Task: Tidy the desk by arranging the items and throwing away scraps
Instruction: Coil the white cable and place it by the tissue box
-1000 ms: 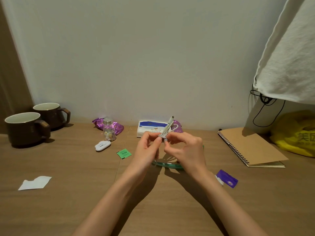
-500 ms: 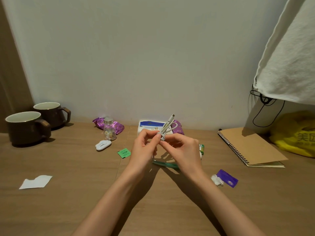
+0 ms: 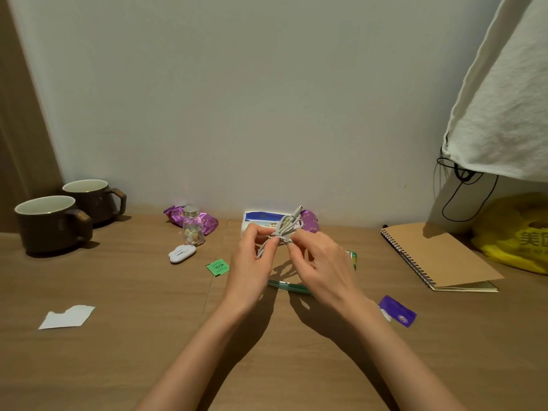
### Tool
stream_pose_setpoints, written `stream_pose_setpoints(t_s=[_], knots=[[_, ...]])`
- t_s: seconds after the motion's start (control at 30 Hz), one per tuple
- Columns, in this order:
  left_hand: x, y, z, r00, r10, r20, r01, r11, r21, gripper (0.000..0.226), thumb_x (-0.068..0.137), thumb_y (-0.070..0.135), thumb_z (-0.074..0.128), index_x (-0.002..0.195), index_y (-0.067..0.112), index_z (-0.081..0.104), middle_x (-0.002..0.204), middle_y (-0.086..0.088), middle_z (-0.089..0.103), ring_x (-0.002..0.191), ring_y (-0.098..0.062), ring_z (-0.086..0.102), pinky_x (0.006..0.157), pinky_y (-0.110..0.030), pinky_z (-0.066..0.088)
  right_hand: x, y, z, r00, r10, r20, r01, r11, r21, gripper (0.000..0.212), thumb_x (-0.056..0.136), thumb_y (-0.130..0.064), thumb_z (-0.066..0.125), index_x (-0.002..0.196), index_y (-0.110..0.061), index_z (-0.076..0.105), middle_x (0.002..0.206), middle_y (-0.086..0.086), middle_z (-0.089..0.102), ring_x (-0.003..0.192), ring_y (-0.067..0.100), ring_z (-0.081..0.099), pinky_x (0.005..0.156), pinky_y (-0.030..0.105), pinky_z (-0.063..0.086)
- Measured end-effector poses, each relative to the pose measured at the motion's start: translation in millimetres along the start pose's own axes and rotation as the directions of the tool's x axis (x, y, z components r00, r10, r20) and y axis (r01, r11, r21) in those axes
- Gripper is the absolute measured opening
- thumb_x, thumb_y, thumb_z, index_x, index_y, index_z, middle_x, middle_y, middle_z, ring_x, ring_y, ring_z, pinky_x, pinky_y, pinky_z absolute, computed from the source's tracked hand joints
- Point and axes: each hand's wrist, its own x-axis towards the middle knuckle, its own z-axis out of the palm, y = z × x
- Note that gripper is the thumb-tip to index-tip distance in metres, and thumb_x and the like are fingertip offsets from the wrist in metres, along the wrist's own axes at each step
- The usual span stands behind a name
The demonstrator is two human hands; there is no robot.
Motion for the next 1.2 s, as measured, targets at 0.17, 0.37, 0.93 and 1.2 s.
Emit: stream_pose_setpoints(t_s=[0.17, 0.37, 0.93, 1.2], knots=[[-2.6, -1.3, -1.4, 0.992, 0.121, -0.020, -0.116, 0.977, 0.180, 0.011, 0.094, 0.022, 0.054, 0.105, 0.023, 0.055, 0.103, 0.006, 0.059, 0.093, 0.000, 0.057, 0.071, -0.007, 0.046, -0.2, 1.3, -1.4, 0.991, 0.046, 0.127, -0.079, 0.959, 0.271, 0.016, 0.099, -0.030, 0.046, 0.086, -0.027, 0.056, 0.075, -0.013, 0.056, 0.070, 0.008, 0.051, 0.057, 0.032, 0.043], [-2.0, -2.4, -4.9, 0.983, 0.169, -0.075, -0.143, 0.952, 0.269, 0.007, 0.093, 0.024, 0.055, 0.099, 0.021, 0.052, 0.096, 0.004, 0.061, 0.090, -0.008, 0.057, 0.069, -0.017, 0.046, 1.6, 2.4, 0.3, 0.987, 0.124, 0.102, -0.156, 0.892, 0.424, 0.023, 0.098, -0.026, 0.048, 0.077, -0.033, 0.053, 0.069, -0.013, 0.053, 0.065, 0.008, 0.048, 0.054, 0.030, 0.040], [2.0, -7.7, -12.0, 0.935, 0.332, 0.125, -0.354, 0.849, 0.393, 0.005, 0.091, 0.018, 0.058, 0.091, 0.014, 0.058, 0.089, 0.002, 0.060, 0.082, -0.010, 0.058, 0.069, -0.029, 0.051, 4.7, 4.2, -9.8, 0.995, -0.082, 0.049, 0.083, 0.996, -0.024, 0.023, 0.096, -0.037, 0.036, 0.089, -0.024, 0.054, 0.077, -0.015, 0.050, 0.068, 0.007, 0.044, 0.051, 0.018, 0.031], [-1.2, -8.9, -6.4, 0.886, 0.380, 0.266, -0.458, 0.805, 0.377, 0.012, 0.088, 0.020, 0.061, 0.097, 0.014, 0.060, 0.098, 0.000, 0.067, 0.090, -0.008, 0.061, 0.077, -0.028, 0.054, 7.0, 18.8, -6.8, 0.999, -0.035, 0.034, 0.038, 0.995, -0.088, 0.020, 0.090, -0.044, 0.045, 0.089, -0.026, 0.054, 0.084, -0.011, 0.052, 0.080, 0.009, 0.041, 0.068, 0.023, 0.037]])
